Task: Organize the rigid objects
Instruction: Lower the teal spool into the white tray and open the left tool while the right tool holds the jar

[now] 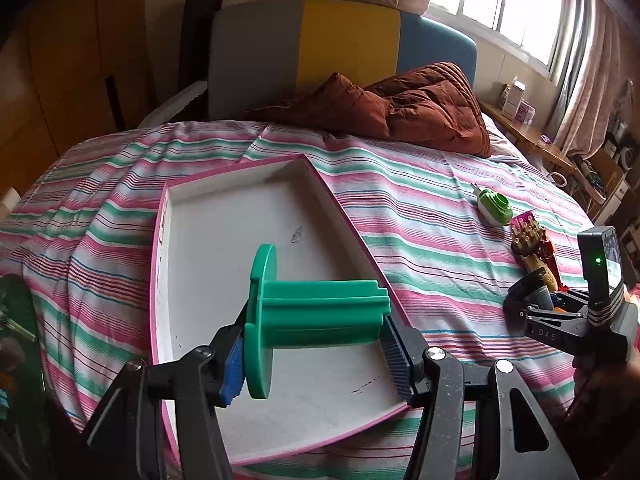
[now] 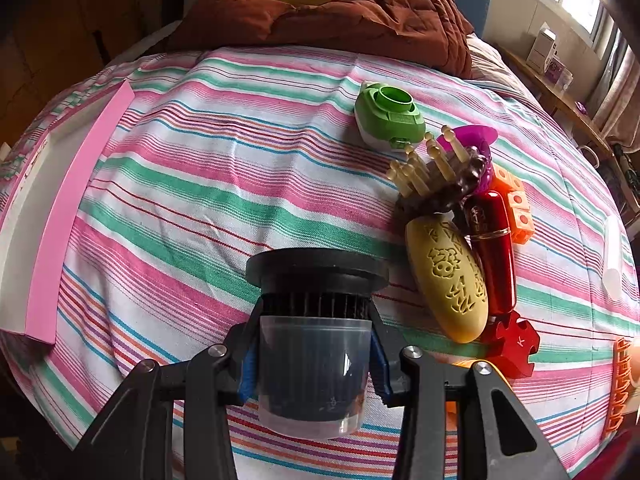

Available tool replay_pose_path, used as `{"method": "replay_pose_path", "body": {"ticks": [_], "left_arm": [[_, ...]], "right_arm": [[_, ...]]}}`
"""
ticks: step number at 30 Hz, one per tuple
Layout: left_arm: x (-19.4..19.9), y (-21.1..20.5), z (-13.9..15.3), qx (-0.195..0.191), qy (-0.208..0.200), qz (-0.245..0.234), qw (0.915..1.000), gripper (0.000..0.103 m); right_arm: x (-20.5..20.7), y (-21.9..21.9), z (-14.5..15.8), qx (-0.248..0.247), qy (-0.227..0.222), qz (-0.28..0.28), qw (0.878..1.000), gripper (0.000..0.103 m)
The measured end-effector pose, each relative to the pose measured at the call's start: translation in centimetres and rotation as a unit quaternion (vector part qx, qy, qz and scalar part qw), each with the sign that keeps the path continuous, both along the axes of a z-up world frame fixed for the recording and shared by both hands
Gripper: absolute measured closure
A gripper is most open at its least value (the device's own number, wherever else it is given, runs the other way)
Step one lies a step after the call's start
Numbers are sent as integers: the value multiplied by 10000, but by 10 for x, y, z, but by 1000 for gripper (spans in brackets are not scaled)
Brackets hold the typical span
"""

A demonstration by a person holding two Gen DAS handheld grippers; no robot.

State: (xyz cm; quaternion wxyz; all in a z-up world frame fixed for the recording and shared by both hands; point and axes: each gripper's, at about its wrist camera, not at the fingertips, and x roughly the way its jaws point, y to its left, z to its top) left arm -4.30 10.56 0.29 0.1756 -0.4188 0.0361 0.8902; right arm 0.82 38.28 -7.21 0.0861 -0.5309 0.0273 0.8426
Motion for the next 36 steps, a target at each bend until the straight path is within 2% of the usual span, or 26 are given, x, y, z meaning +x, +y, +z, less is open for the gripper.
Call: {"method": "replay_pose_path", "body": {"ticks": [13, 23, 26, 36], "left_arm": [[-25, -16, -2, -165, 50, 262, 9995, 44], [-33, -19, -13, -34, -250, 221, 9994, 44], [-50, -26, -14, 130, -375, 261, 9989, 44], [-131, -41, -22, -60, -336, 568, 9978, 44]], "right_arm": [[1, -2, 1, 84, -3, 28, 10000, 59], [-1, -4, 1, 139, -1, 44, 9999, 60], [0, -4, 1, 146, 1, 45, 9999, 60], [0, -4, 1, 141, 6, 31, 9999, 60]]}}
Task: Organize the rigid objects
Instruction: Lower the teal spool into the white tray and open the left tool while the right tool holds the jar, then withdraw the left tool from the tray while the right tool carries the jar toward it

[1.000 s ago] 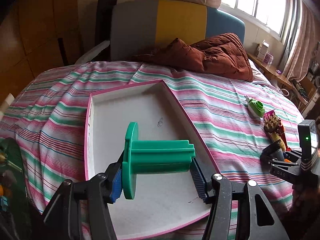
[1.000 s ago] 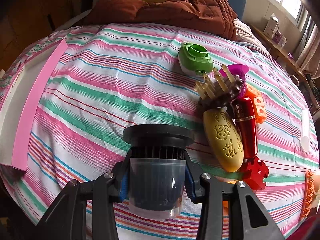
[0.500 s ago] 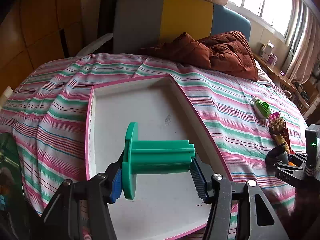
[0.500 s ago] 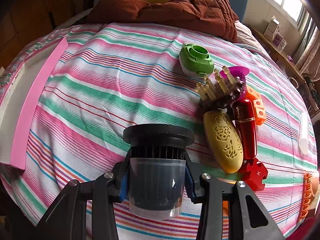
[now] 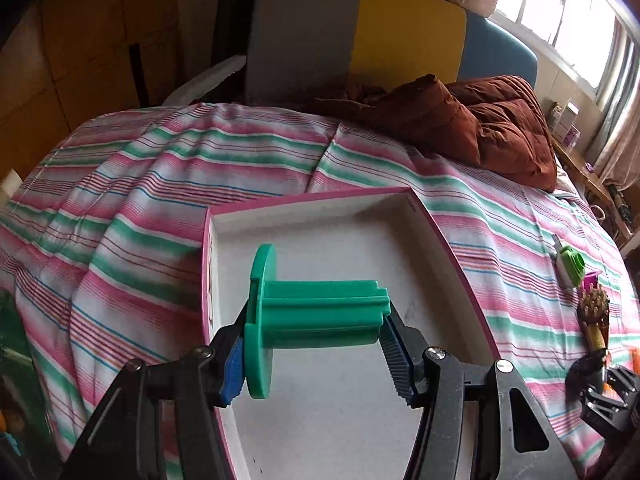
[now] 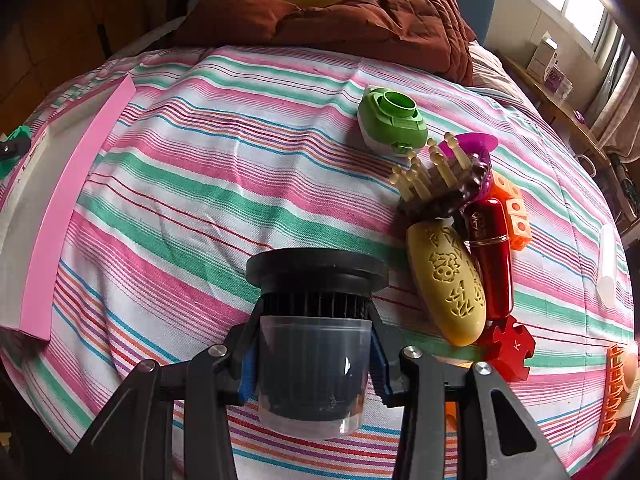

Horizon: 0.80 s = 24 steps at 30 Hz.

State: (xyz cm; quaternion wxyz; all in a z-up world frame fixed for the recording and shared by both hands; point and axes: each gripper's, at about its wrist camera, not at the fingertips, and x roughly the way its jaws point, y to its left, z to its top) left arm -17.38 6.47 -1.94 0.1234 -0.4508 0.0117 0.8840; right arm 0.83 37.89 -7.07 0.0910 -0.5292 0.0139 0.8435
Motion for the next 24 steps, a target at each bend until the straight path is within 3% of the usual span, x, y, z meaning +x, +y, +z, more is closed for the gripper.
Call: {"method": "replay_pose_path", "body": {"ticks": [9, 12, 16, 24], "left_arm": [[-45, 3, -23, -539, -2, 258, 9982, 43], [-47, -1, -25, -579, 18, 335, 9978, 33], [-35, -6, -17, -536, 151, 396, 9977, 26], [23, -12, 5, -370, 278, 427, 9980, 26]], "right_arm": [[0, 2, 1, -49, -1, -21, 10000, 59], [-1, 3, 1, -62, 0, -28, 10000, 59], [-1, 3, 1, -56, 3, -31, 10000, 59], [-2, 2, 0, 5, 23, -41, 10000, 59]]}}
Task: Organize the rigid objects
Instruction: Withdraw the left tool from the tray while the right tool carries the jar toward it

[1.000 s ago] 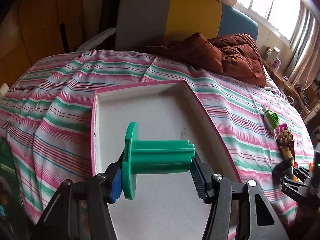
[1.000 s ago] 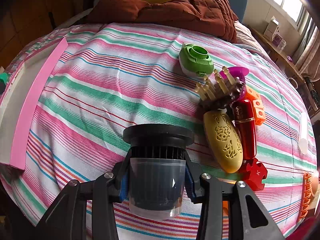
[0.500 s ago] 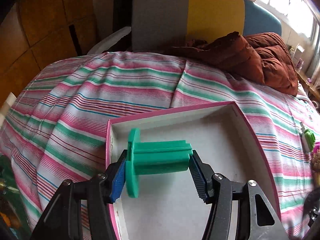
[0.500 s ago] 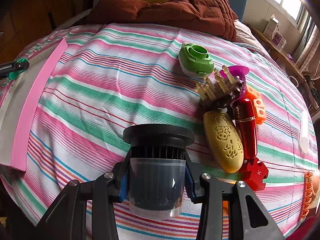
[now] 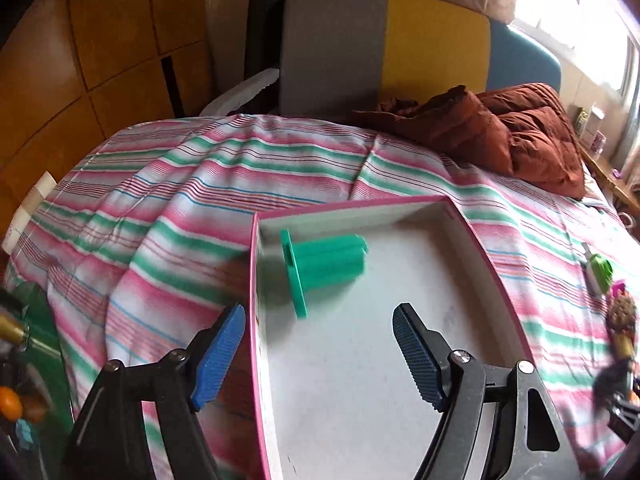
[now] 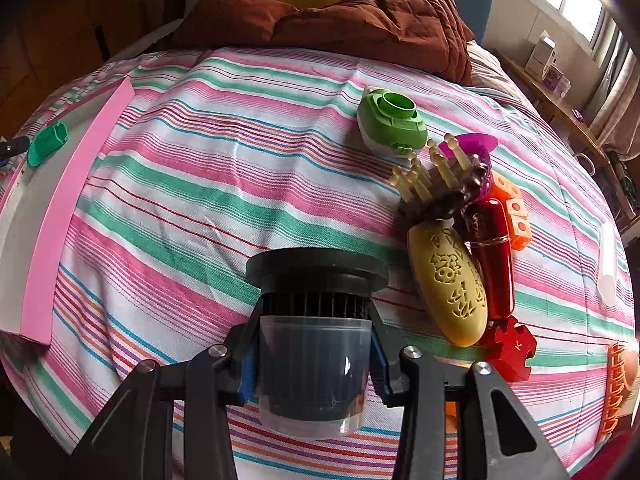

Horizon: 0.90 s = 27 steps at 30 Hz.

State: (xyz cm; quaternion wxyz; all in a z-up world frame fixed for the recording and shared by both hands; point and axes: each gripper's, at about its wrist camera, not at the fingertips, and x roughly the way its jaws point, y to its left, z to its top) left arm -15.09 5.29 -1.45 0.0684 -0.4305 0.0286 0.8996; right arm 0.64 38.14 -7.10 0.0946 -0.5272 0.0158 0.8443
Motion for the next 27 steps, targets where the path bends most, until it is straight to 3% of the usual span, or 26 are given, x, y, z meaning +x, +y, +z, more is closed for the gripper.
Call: {"method": "replay_pose_path", "body": {"ticks": [9, 18, 23, 27], "left_arm": [[79, 13, 11, 193, 105, -295, 9993, 26], [109, 10, 19, 250, 219, -310, 9990, 26], [116, 2, 20, 331, 209, -281, 9988, 26], [119, -4, 20, 376, 199, -231, 9988, 26]], "right_arm": [[-1, -3, 0, 90, 37, -28, 9999, 60], [1, -10, -1, 303, 145, -250, 9991, 60], [-1, -7, 1, 109, 117, -436, 9989, 60], [-6, -11, 6, -331, 94, -451, 9984, 60]]}}
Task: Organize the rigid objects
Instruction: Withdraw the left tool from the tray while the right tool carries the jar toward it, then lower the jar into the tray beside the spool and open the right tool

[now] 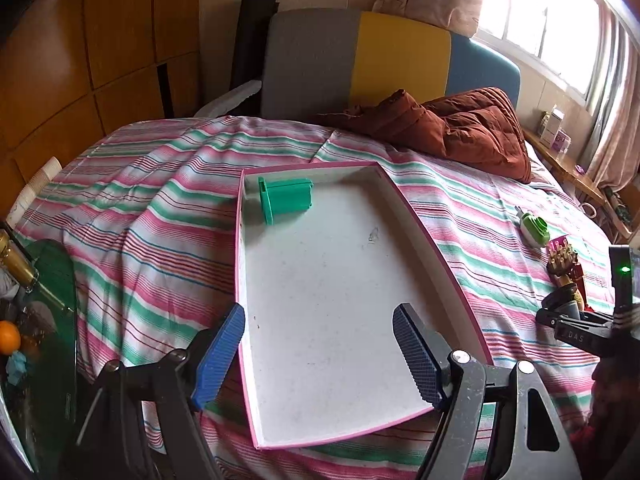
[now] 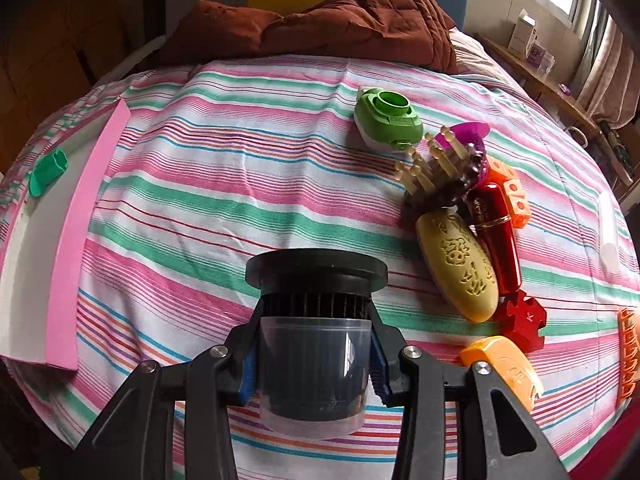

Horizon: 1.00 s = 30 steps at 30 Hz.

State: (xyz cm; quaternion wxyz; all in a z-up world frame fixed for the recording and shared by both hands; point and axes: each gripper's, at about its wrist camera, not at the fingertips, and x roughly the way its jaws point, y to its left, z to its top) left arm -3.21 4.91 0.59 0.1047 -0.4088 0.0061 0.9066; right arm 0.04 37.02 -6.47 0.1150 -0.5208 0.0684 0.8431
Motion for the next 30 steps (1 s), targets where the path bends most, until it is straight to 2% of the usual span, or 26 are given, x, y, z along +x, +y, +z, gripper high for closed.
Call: {"method": "replay_pose_path", "body": {"ticks": [10, 17, 30], "left_arm": [[5, -9, 0, 61, -6, 58, 10000, 26], [6, -17, -1, 89, -40, 124, 9999, 26], [4, -38, -7, 153, -140, 353, 9992, 26]], "right_arm": [[-20, -44, 33, -473, 453, 418, 9970, 60], [-41, -90, 56, -944, 831, 1022, 9868, 60], [-104, -178, 41, -1513, 508, 1796, 9707, 60]]}}
